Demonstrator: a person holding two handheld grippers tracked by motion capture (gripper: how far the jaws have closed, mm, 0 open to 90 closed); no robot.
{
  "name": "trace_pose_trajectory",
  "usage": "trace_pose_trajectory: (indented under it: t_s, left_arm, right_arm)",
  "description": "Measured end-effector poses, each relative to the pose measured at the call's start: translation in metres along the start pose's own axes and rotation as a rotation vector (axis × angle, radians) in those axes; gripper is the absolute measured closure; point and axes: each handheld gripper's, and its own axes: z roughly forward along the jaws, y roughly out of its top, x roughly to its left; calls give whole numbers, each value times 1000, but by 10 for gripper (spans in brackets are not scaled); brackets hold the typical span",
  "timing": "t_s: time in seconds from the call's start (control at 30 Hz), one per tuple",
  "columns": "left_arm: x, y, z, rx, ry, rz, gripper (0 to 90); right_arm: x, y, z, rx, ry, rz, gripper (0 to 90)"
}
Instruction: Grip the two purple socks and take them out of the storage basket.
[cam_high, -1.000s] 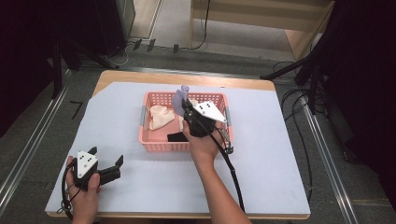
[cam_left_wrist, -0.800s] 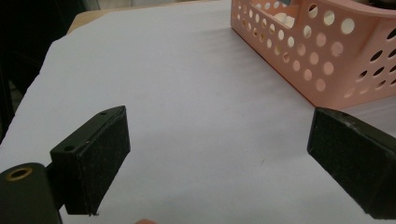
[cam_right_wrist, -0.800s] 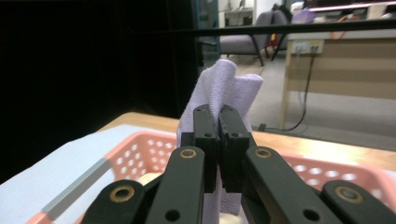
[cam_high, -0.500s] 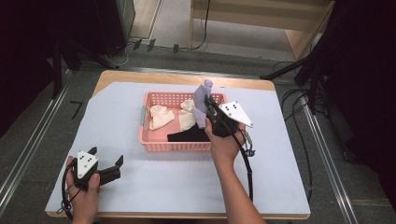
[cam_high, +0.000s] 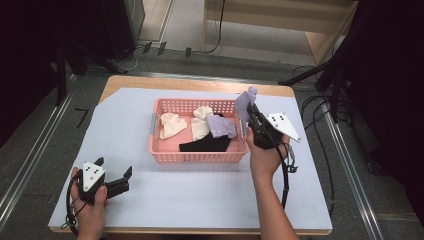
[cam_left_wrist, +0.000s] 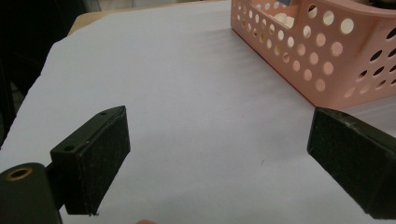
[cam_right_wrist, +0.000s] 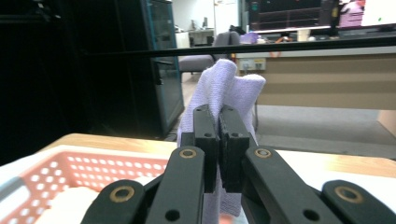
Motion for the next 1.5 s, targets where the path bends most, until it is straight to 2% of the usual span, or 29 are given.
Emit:
trace_pose_trajectory:
  t_s: [0.27,0.4,0.57,0.67,0.73,0.8,0.87,0.93,1.1,1.23,1.33,1.37,1.5]
  left_arm:
    - [0,0,0,2,0,3,65]
    - [0,0,0,-2,0,3,65]
    - [-1,0,0,0,1,2,66]
    - [-1,0,-1,2,3,6,65]
    - [-1,0,-1,2,4,7,66]
    - [-1,0,-1,2,3,7,66]
    - [-1,0,0,3,5,8,66]
    - [-1,0,0,4,4,14,66]
    - [-1,0,-1,8,6,15,69]
    - [-1,0,-1,4,6,15,70]
    - [-1,0,-1,2,6,12,69]
    - [-1,0,-1,0,7,11,69]
    - [-1,0,-1,1,6,10,69]
  right_arm:
    - [-34,-12,-11,35,-85,6,879]
    - [-51,-25,-15,73,-123,19,879]
    - [-72,-45,-19,151,-172,42,878]
    - [-83,-55,-19,211,-186,85,862]
    - [-90,-60,-19,247,-189,138,790]
    - [-93,-61,-21,229,-226,159,704]
    - [-92,-58,-23,202,-232,172,648]
    - [-87,-55,-23,170,-204,186,614]
    - [-65,-50,-14,185,-132,153,591]
    - [-44,-46,-4,182,-75,155,572]
    - [-29,-43,4,198,-36,128,572]
    - [-24,-42,7,197,-20,134,572]
    - [-7,-37,15,213,1,113,565]
